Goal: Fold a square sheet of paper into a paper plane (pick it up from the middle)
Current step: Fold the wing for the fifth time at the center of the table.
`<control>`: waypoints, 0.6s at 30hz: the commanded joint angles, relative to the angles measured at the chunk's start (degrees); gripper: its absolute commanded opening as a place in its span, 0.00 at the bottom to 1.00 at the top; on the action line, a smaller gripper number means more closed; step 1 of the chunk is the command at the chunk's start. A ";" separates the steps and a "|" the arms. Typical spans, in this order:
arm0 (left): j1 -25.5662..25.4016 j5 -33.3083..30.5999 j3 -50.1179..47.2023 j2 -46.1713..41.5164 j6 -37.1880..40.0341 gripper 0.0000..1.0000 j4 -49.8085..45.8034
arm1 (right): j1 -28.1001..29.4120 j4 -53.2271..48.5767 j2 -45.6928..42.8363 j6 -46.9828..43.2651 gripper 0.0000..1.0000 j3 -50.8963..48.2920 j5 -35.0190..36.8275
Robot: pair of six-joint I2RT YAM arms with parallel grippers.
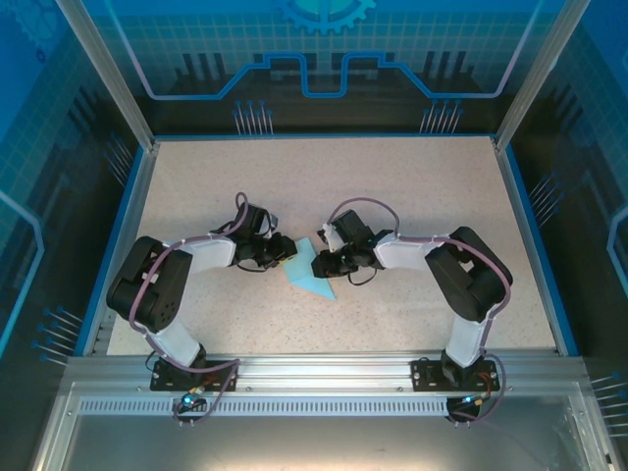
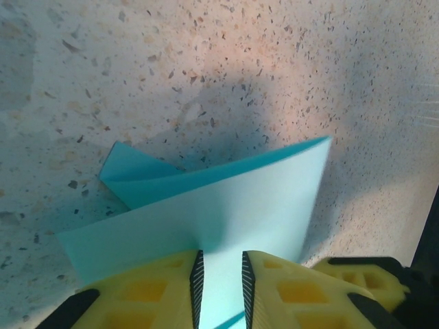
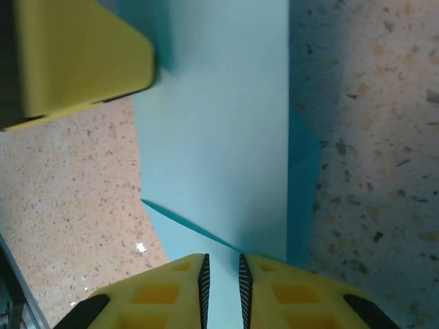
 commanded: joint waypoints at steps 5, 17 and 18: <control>-0.45 -2.15 -1.61 -6.54 -1.00 0.37 -0.72 | -2.69 4.95 3.89 5.43 0.20 -2.44 -4.81; -1.28 -4.28 -11.80 -14.16 -5.12 0.61 3.53 | -5.41 9.97 5.04 11.75 0.21 -4.38 -9.12; -1.54 -4.28 -12.05 -14.26 -5.45 0.62 3.34 | -5.53 10.01 5.08 12.01 0.21 -4.38 -9.32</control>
